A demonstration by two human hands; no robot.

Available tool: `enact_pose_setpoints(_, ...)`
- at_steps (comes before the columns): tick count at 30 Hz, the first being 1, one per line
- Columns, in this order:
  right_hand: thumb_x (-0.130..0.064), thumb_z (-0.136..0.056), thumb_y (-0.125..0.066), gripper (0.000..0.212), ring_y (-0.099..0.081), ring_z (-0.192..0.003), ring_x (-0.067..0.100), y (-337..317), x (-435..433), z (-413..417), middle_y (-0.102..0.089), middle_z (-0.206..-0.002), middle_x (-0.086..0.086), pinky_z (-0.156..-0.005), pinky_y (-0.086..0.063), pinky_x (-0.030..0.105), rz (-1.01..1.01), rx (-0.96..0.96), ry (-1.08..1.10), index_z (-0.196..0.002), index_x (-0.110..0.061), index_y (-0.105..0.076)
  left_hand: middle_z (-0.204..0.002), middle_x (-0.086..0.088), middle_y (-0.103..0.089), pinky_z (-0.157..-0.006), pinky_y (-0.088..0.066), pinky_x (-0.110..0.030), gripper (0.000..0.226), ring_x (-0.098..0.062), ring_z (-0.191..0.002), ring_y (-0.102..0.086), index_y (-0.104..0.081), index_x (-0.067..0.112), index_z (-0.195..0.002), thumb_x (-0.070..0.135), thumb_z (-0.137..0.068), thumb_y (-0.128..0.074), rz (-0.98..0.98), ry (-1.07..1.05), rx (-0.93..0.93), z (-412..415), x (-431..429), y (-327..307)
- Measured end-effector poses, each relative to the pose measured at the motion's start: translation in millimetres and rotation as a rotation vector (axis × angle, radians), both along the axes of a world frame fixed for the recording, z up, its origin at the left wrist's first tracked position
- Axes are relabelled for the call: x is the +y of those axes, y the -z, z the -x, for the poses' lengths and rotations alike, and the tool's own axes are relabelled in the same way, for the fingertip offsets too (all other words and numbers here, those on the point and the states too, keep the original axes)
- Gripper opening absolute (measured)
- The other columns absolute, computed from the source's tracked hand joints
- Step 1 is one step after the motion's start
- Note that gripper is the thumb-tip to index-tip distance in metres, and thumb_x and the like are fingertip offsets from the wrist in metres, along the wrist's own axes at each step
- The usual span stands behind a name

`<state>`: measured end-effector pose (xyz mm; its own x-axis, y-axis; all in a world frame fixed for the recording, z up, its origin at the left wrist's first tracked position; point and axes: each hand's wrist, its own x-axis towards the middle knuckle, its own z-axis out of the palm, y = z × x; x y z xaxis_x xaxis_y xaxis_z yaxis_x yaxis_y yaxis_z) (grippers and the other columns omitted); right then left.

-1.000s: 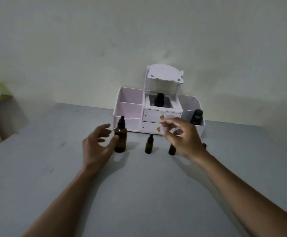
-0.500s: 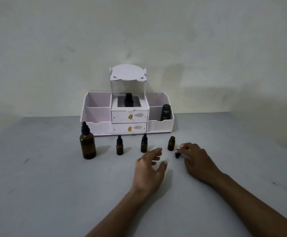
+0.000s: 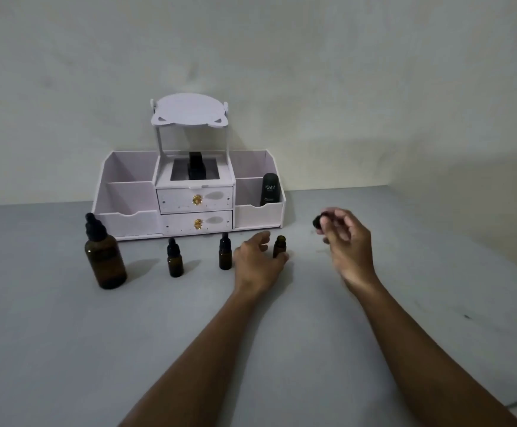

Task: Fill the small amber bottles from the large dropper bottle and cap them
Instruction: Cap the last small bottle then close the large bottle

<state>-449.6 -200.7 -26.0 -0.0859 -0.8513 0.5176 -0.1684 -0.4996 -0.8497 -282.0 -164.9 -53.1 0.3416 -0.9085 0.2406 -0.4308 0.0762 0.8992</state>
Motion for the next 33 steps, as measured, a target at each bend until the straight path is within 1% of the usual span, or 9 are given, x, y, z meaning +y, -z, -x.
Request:
enact_pose_setpoints(2, -0.016, -0.094, -0.066, 0.009, -0.073, -0.083, 0.019, -8.4, -3.3, -8.1, -0.072, -0.089, 0.001, -0.074, -0.06, 0.029, -0.012, -0.179, -0.038, -0.097, -0.024, -0.067, -0.125, -0.003, -0.071, -0.101, -0.053, -0.028, 0.067, -0.012, -0.107, -0.068, -0.065, 0.009, -0.131, 0.03, -0.072, -0.089, 0.001, 0.003, 0.005, 0.0, -5.2, 1.0)
enact_pose_setpoints(4, -0.012, -0.092, -0.068, 0.012, -0.073, -0.081, 0.021, -11.0, -3.3, -18.4, -0.073, -0.084, -0.001, -0.075, -0.061, 0.029, 0.007, -0.245, -0.065, -0.093, -0.024, -0.069, -0.118, -0.004, -0.075, -0.099, -0.055, -0.03, 0.062, -0.011, -0.103, -0.07, -0.069, 0.009, -0.125, 0.026, -0.07, -0.091, 0.012, 0.003, 0.034, -0.9, -6.9, 1.4)
enact_pose_setpoints(10, -0.007, -0.091, -0.069, 0.011, -0.072, -0.078, 0.012, -1.9, -6.4, -34.6, -0.073, -0.084, 0.0, -0.075, -0.06, 0.028, -0.006, -0.209, -0.101, -0.094, -0.017, -0.07, -0.113, -0.002, -0.076, -0.089, -0.054, -0.018, 0.054, -0.009, -0.094, -0.071, -0.071, 0.01, -0.123, 0.018, -0.073, -0.089, 0.037, 0.028, 0.026, -3.0, -7.7, 3.9)
enact_pose_setpoints(13, -0.004, -0.091, -0.068, 0.01, -0.071, -0.074, 0.005, -2.6, -5.8, -38.4, -0.072, -0.082, 0.0, -0.074, -0.06, 0.026, -0.015, -0.182, -0.127, -0.096, -0.013, -0.069, -0.105, -0.001, -0.078, -0.091, -0.056, -0.021, 0.046, -0.007, -0.091, -0.073, -0.075, 0.012, -0.118, 0.016, -0.073, -0.088, 0.043, 0.024, 0.023, -3.0, -7.9, 4.7)
enact_pose_setpoints(17, -0.008, -0.092, -0.069, 0.009, -0.071, -0.075, 0.008, -0.7, -9.9, -42.7, -0.074, -0.085, 0.005, -0.078, -0.059, 0.029, -0.014, -0.101, -0.079, -0.098, -0.015, -0.07, -0.094, 0.002, -0.079, -0.078, -0.048, -0.001, 0.032, 0.0, -0.079, -0.07, -0.078, 0.016, -0.109, 0.012, -0.078, -0.082, 0.035, 0.018, 0.031, -3.1, -5.5, 3.5)
enact_pose_setpoints(20, -0.01, -0.092, -0.068, 0.01, -0.071, -0.077, 0.009, -0.6, -11.5, -44.9, -0.074, -0.088, 0.005, -0.079, -0.059, 0.026, 0.017, -0.055, -0.046, -0.1, -0.015, -0.071, -0.085, 0.008, -0.074, -0.073, -0.045, 0.004, 0.031, 0.009, -0.075, -0.066, -0.078, 0.014, -0.109, 0.01, -0.078, -0.082, 0.033, 0.032, 0.05, -3.1, -3.7, 3.1)
enact_pose_setpoints(23, -0.013, -0.091, -0.07, 0.009, -0.072, -0.079, 0.011, 4.3, -13.7, -45.9, -0.075, -0.086, 0.0, -0.08, -0.059, 0.027, 0.022, -0.004, -0.027, -0.099, -0.017, -0.072, -0.081, 0.011, -0.071, -0.071, -0.044, 0.004, 0.03, 0.017, -0.073, -0.062, -0.078, 0.014, -0.108, 0.009, -0.079, -0.081, 0.039, 0.042, 0.054, -3.5, -3.8, 3.8)
enact_pose_setpoints(29, -0.018, -0.087, -0.074, 0.012, -0.069, -0.079, 0.004, 16.6, -12.6, -47.2, -0.076, -0.09, -0.002, -0.073, -0.05, 0.013, -0.027, 0.231, -0.032, -0.098, -0.014, -0.076, -0.09, 0.005, -0.078, -0.08, -0.052, -0.007, 0.028, 0.002, -0.081, -0.072, -0.08, 0.016, -0.103, 0.009, -0.076, -0.08, 0.052, 0.05, 0.069, -5.4, -3.0, 3.4)
enact_pose_setpoints(33, -0.015, -0.086, -0.074, 0.022, -0.07, -0.092, 0.008, 15.9, -9.7, -45.0, -0.075, -0.099, -0.004, -0.081, -0.057, 0.022, -0.044, 0.179, -0.072, -0.107, -0.018, -0.075, -0.089, 0.004, -0.079, -0.08, -0.056, -0.014, 0.026, -0.001, -0.083, -0.074, -0.081, 0.016, -0.101, 0.01, -0.075, -0.079, 0.065, 0.067, 0.092, -4.9, -1.3, 4.4)
